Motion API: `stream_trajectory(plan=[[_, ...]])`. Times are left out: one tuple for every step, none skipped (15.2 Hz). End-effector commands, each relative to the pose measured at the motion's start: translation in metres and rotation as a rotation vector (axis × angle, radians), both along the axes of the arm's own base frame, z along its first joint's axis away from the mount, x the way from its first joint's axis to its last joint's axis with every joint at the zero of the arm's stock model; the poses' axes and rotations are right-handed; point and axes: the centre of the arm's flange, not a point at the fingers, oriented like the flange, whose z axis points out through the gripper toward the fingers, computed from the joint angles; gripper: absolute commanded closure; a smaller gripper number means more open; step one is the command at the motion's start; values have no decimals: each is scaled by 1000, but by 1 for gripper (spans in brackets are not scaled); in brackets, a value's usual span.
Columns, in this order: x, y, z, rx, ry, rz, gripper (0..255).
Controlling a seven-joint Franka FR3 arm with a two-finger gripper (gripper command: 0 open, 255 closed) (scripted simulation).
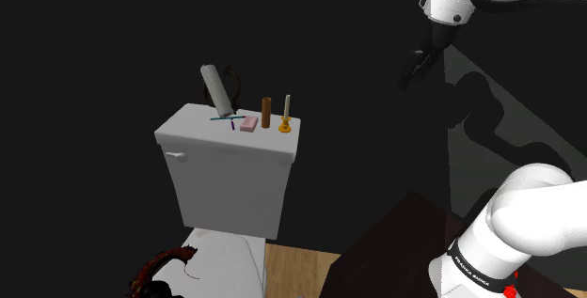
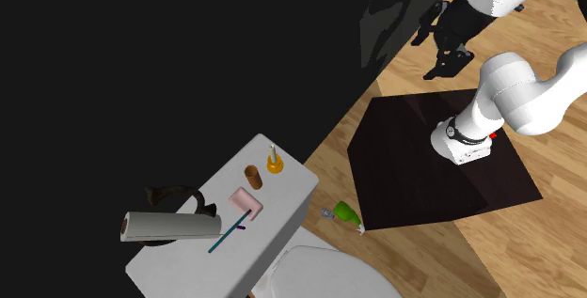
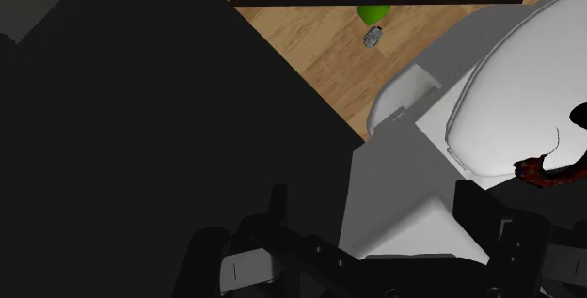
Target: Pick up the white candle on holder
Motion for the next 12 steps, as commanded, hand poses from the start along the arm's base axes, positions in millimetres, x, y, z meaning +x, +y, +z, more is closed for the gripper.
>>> stream_trajectory(plan=[[0, 0, 0, 0, 0, 0, 0], [9, 1, -8, 6, -8, 4, 0], [18, 1, -16, 13, -16, 8, 0], [27, 2, -24, 19, -24, 12, 0], [36, 3, -32, 26, -32, 16, 0], [45, 4, -40, 32, -40, 21, 0], [55, 5, -48, 39, -49, 25, 0], [64, 6, -56, 45, -57, 29, 0], [73, 7, -63, 52, -65, 33, 0], [83, 9, -71, 58, -73, 37, 0], [92, 10, -78, 65, -81, 41, 0], [102, 12, -86, 71, -89, 45, 0]])
